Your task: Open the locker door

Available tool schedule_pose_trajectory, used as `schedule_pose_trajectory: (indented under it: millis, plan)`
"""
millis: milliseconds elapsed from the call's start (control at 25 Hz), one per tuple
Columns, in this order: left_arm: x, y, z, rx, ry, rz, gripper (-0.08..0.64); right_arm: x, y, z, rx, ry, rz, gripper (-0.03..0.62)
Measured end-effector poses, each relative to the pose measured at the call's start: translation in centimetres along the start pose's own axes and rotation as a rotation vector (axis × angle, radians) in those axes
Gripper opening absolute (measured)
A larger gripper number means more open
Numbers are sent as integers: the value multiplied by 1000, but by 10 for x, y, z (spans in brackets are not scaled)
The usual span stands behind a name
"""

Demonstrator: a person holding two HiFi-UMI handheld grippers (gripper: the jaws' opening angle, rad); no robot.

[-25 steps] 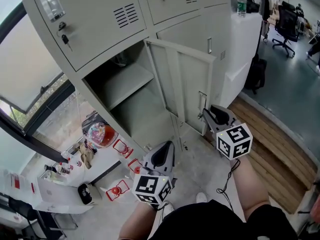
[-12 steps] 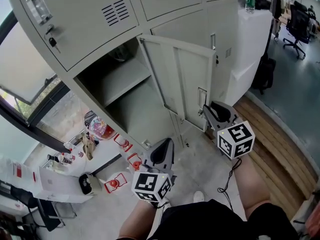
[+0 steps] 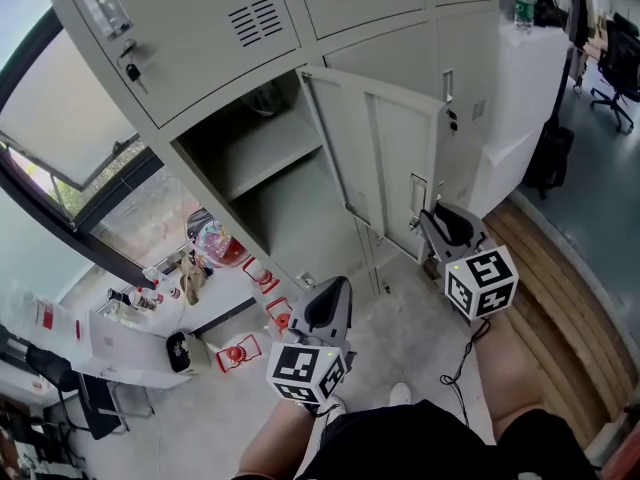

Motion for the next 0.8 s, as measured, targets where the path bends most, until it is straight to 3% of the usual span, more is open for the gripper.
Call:
schedule_pose_trajectory:
  millis: [400, 800]
  plan:
    - [19, -5, 41, -24, -10, 17, 17, 29, -3, 15, 11, 65, 1, 140]
    - [50, -14, 93, -24, 26, 30, 17, 88, -10, 33, 3, 146, 11, 109]
Point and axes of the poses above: the fingertips, and each gripper's own axes: z backward along the fingers, x to its left, y out of its underside, the point moved 8 cm from there along z, backward along the fingers, and after that the axes turned 10 degrees about -x, right-handed, at the moved point
